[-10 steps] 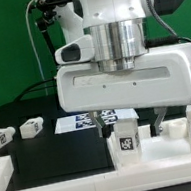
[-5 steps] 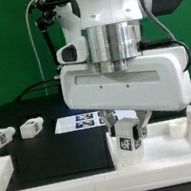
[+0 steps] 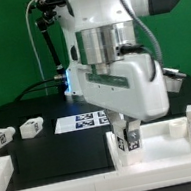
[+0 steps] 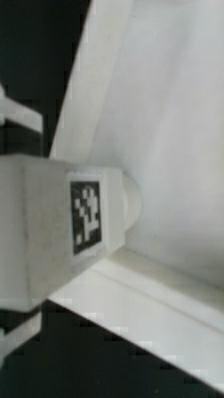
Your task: Assemble square table
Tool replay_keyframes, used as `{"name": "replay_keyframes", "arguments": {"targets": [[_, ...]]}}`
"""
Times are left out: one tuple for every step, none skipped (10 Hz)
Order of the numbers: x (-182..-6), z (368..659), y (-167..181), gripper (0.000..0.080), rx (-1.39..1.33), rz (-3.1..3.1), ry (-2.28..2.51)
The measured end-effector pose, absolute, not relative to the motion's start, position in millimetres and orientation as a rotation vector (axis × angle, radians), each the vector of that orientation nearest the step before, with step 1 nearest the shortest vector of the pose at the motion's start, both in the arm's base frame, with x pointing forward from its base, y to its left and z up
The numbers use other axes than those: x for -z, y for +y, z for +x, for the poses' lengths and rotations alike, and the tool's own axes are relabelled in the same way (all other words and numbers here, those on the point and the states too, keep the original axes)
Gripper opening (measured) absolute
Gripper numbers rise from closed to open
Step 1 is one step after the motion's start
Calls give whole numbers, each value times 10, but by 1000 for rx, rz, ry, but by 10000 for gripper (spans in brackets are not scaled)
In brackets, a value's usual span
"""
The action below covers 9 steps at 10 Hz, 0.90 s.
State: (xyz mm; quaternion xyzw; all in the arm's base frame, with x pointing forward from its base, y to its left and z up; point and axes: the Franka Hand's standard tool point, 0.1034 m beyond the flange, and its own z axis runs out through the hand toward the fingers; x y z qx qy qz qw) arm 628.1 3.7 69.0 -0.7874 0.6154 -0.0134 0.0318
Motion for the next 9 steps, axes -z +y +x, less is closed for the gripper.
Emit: {"name": "replay_keyframes", "arguments": {"targets": [[-687, 6273, 29, 291, 13, -2271, 2039], [-683, 6265, 47, 291, -7, -2111, 2162], [-680, 6249, 57, 291, -18, -1941, 2284], [-680, 6251, 55, 291, -27, -1844, 2352], [-678, 6249, 42, 291, -31, -1763, 2416], [-679, 6246, 40, 291, -31, -1746, 2428], [-679, 6246, 40, 291, -31, -1743, 2431], [-678, 6245, 40, 291, -30, -1749, 2428], [-667, 6241, 42, 291, -32, -1751, 2428]]}}
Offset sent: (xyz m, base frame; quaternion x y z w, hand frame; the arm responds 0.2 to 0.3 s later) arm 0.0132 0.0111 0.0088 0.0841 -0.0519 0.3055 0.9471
